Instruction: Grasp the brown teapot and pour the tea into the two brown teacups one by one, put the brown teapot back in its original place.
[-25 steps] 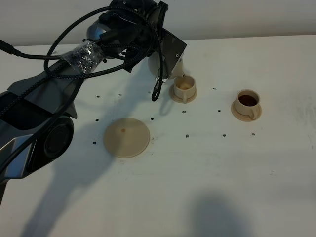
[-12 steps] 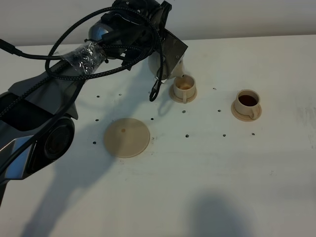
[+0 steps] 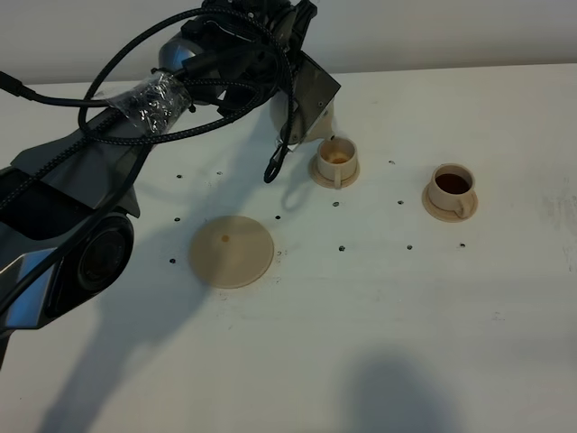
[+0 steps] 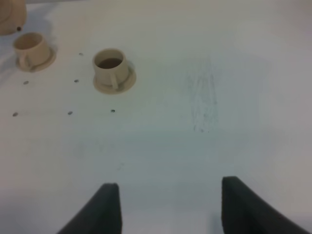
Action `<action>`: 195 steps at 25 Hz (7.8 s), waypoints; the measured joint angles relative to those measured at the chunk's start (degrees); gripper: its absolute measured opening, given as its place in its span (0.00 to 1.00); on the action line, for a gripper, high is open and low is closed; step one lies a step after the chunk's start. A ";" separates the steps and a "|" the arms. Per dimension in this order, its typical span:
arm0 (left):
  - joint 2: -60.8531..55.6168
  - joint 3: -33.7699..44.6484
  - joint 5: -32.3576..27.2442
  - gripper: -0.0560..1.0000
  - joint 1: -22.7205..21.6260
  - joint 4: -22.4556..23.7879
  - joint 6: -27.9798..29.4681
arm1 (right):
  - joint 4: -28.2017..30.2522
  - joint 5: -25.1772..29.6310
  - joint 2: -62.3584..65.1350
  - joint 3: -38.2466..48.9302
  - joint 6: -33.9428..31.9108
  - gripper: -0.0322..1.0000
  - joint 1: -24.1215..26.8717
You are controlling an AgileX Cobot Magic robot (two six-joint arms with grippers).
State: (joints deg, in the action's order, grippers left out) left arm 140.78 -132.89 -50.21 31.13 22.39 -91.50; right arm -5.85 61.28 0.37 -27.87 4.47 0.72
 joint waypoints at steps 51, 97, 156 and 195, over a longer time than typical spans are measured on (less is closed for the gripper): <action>0.00 0.00 0.74 0.20 2.69 7.65 -0.77 | 0.00 0.00 0.00 0.00 0.00 0.47 0.00; 0.00 0.00 -1.82 0.20 5.53 13.58 2.58 | 0.00 0.00 0.00 0.00 0.00 0.47 0.00; 0.00 0.00 -3.99 0.20 6.54 16.03 5.10 | 0.00 0.00 0.00 0.00 0.00 0.47 0.00; -4.48 0.00 -17.57 0.20 -1.80 -4.35 30.90 | 0.00 0.00 0.00 0.00 0.00 0.47 0.00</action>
State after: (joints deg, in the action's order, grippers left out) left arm 136.30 -132.89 -67.79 29.33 18.04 -60.60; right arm -5.85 61.28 0.37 -27.87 4.47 0.72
